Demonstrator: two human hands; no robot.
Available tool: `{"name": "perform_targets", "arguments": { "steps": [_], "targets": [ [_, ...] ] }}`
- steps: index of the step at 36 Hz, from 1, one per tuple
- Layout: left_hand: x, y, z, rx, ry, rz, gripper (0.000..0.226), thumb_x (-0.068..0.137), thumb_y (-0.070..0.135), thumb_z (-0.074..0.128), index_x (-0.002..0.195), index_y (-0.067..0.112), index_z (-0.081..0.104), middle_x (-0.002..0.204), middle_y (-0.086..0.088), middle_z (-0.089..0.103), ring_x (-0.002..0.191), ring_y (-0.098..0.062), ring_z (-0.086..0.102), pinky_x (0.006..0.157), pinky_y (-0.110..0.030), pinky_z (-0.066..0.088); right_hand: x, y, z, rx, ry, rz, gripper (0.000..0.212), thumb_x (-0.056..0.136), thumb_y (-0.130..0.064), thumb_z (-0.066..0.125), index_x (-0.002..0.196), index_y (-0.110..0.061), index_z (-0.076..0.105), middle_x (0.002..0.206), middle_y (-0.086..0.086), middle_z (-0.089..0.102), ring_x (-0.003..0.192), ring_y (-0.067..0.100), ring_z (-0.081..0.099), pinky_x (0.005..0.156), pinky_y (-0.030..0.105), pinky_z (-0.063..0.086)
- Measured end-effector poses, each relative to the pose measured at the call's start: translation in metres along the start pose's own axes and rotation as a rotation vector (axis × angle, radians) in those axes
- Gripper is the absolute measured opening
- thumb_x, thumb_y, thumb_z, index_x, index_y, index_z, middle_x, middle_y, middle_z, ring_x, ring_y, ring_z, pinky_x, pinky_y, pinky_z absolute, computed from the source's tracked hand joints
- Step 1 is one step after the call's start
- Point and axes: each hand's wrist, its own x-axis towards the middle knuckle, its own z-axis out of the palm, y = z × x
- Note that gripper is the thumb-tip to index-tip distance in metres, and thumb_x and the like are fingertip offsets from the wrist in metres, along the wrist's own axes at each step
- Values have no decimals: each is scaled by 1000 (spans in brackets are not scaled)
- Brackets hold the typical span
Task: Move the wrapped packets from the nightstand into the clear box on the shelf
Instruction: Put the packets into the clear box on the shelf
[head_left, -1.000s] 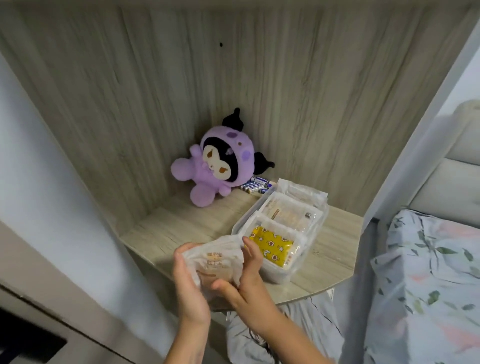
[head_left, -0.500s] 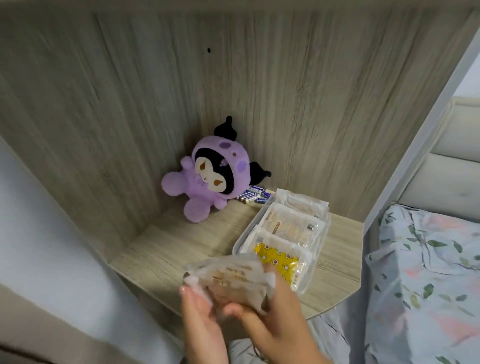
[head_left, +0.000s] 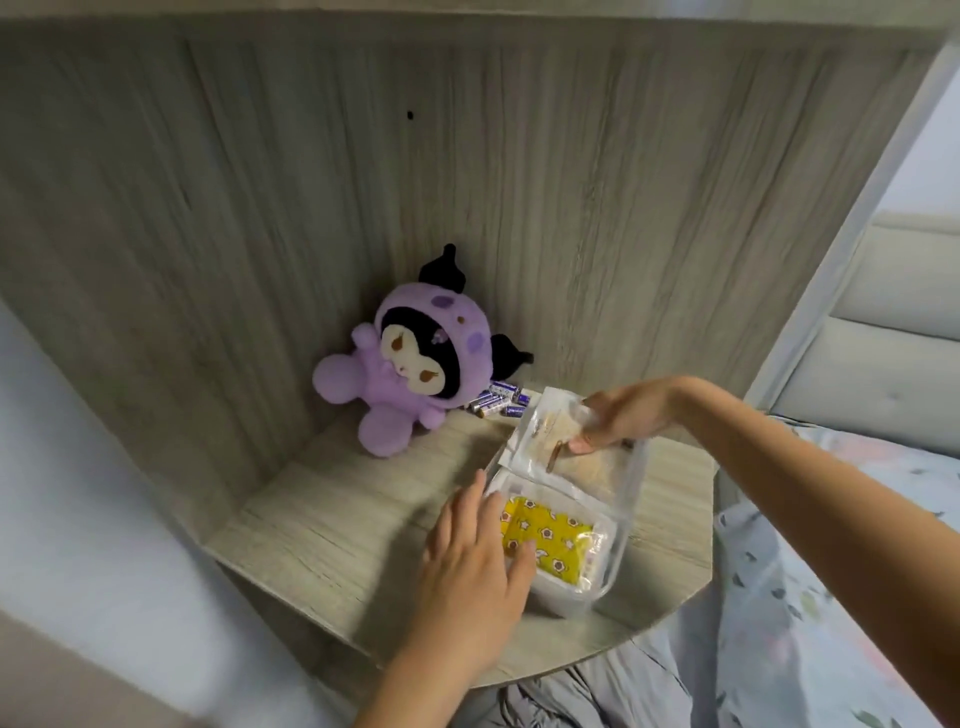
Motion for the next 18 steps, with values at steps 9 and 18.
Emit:
{"name": "perform_targets", "arguments": {
  "steps": [9, 18],
  "targets": [
    [-1, -1, 6, -87, -5, -47, 89, 70, 63, -7, 150, 29, 11, 157, 16, -10, 144, -7, 8, 115, -31, 20, 10, -4, -4, -73, -46, -30, 89, 53, -57, 79, 128, -19, 50, 126, -1, 61, 123, 24, 54, 102, 34, 45],
    [6, 1, -1, -82, 106, 20, 71, 87, 57, 16, 150, 24, 16, 160, 10, 0, 146, -8, -6, 117, -26, 0, 11, -10, 13, -502, 258, -84, 76, 86, -36, 67, 147, -16, 28, 147, 3, 42, 130, 24, 43, 106, 35, 37]
  ]
}}
